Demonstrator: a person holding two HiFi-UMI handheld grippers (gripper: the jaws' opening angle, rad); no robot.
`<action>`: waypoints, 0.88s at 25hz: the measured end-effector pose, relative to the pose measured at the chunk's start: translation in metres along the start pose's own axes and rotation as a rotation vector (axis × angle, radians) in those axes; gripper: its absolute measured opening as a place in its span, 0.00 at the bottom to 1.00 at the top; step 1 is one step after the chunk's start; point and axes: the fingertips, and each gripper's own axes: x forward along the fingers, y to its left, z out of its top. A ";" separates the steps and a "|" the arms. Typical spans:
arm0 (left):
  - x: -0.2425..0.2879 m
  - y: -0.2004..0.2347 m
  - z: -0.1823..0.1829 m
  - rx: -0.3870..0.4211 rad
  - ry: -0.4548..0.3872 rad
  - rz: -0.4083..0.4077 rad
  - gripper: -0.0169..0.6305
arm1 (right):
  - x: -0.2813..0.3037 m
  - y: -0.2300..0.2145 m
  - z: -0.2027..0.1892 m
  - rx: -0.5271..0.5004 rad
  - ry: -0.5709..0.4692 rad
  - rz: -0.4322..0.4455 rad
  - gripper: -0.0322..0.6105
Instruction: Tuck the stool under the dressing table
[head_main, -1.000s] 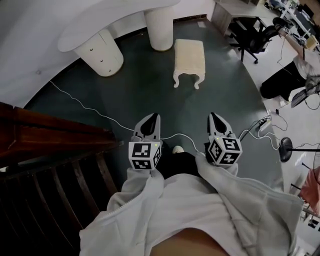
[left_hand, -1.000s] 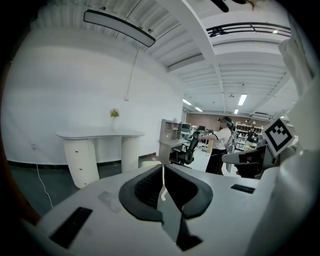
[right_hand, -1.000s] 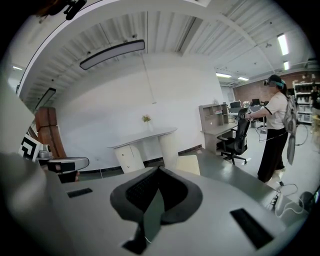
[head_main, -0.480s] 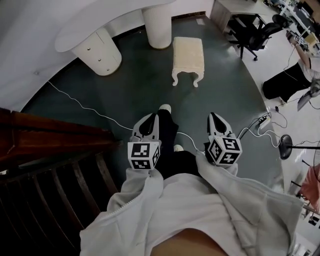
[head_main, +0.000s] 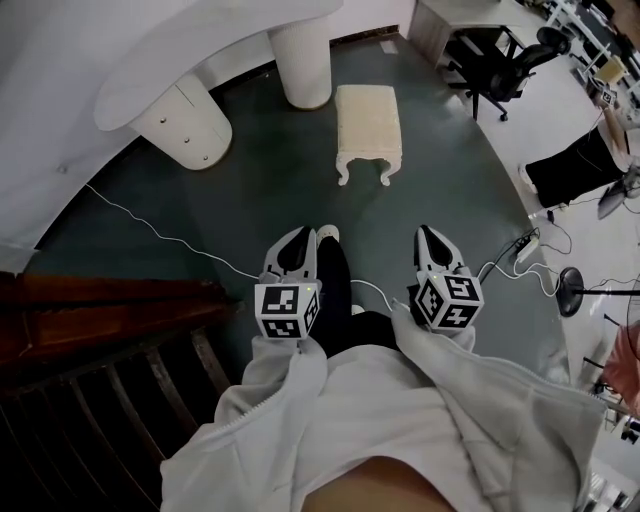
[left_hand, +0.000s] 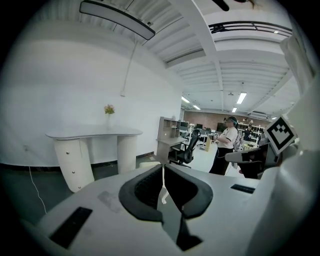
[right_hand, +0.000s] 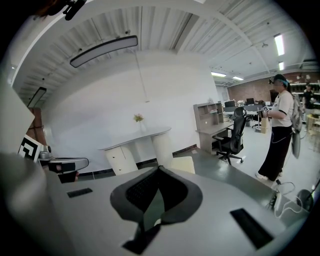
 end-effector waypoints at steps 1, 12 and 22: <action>0.008 0.004 0.003 -0.001 -0.001 -0.002 0.06 | 0.008 0.000 0.004 -0.001 0.001 -0.001 0.13; 0.102 0.062 0.058 0.015 -0.003 -0.056 0.06 | 0.100 -0.007 0.064 0.006 -0.013 -0.050 0.13; 0.166 0.108 0.089 0.007 0.014 -0.101 0.06 | 0.169 -0.001 0.105 0.011 0.000 -0.076 0.13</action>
